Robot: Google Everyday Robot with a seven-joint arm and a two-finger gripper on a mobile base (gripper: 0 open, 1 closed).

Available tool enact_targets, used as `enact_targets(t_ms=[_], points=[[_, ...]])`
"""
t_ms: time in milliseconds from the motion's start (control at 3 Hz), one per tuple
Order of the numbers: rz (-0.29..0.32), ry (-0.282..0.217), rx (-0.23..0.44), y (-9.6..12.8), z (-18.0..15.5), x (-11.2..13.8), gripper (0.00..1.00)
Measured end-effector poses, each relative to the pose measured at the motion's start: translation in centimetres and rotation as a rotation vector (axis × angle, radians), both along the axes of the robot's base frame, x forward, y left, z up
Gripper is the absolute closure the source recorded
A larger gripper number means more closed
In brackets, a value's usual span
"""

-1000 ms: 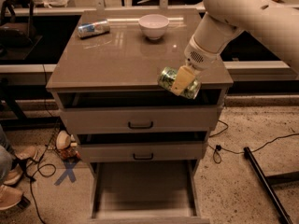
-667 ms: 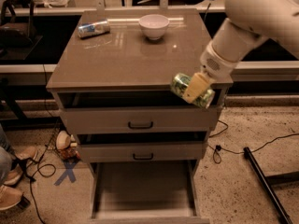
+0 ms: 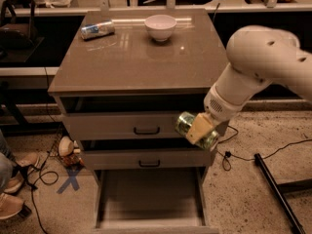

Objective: Place green can into bottom drawer

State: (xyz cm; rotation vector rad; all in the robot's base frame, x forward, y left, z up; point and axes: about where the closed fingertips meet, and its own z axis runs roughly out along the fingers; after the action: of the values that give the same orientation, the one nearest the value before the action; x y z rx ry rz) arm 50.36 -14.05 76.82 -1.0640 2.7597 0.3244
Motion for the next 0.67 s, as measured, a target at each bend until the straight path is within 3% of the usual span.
enact_targets(t_ms=[333, 667], points=[[-0.004, 0.027, 0.065, 4.5, -5.2, -0.8, 1.00], [0.008, 0.029, 0.169, 9.0, -10.5, 0.5, 1.00]])
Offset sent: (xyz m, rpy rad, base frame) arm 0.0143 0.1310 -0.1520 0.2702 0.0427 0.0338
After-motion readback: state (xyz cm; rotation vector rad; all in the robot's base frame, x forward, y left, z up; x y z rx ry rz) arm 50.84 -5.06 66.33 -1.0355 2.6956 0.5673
